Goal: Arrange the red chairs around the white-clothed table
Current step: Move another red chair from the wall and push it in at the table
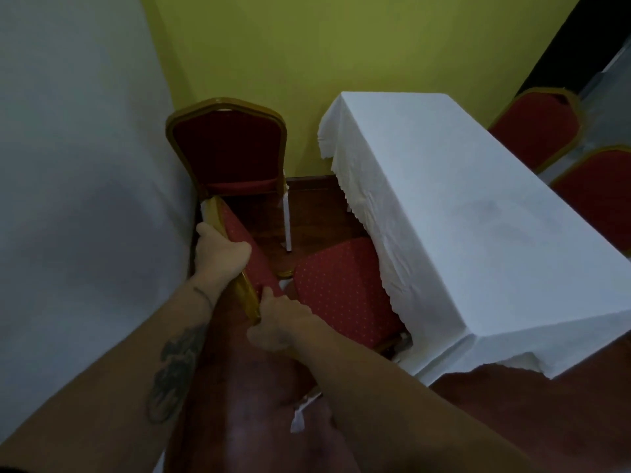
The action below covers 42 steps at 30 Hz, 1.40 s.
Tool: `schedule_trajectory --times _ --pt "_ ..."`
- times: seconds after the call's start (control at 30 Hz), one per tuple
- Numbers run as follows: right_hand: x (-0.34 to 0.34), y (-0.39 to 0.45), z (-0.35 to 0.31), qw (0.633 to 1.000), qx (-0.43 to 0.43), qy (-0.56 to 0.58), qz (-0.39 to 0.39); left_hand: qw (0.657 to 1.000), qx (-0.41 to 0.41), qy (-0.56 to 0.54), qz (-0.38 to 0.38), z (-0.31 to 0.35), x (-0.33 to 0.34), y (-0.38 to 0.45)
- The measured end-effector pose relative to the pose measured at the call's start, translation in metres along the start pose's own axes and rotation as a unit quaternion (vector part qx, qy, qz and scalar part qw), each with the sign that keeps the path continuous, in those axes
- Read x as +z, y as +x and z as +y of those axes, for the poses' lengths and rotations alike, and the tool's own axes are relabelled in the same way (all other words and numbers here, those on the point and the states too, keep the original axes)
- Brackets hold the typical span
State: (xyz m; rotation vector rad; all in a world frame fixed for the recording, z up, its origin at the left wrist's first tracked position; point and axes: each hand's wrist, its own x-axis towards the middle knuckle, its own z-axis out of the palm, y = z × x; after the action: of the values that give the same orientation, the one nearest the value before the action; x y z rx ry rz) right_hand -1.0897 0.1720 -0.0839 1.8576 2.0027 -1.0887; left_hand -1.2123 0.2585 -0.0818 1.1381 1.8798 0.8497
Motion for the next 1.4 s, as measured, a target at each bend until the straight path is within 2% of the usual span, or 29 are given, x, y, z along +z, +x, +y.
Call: schedule_trajectory --times 0.07,0.23,0.47,0.8,1.07,1.4 --pt "0.001 0.002 0.001 0.999 0.01 0.033 -0.02 0.998 0.02 -0.052 0.028 -0.006 0.007 -0.011" --pt "0.007 0.0 -0.004 0.995 0.018 0.101 -0.012 0.989 0.023 -0.131 -0.068 -0.013 -0.009 0.013" --pt "0.001 0.015 -0.021 0.992 0.01 0.125 -0.005 0.981 0.013 -0.152 -0.12 -0.017 -0.021 0.056" --pt "-0.01 0.051 -0.035 0.99 0.003 0.141 0.011 0.978 0.014 -0.135 -0.156 -0.009 -0.022 0.106" --pt "-0.018 0.067 -0.02 0.992 -0.006 0.122 0.028 0.978 0.041 -0.123 -0.164 0.007 -0.009 0.108" --pt "-0.049 0.069 0.036 0.989 0.069 0.111 0.067 0.975 0.068 -0.098 -0.189 0.052 0.057 0.101"
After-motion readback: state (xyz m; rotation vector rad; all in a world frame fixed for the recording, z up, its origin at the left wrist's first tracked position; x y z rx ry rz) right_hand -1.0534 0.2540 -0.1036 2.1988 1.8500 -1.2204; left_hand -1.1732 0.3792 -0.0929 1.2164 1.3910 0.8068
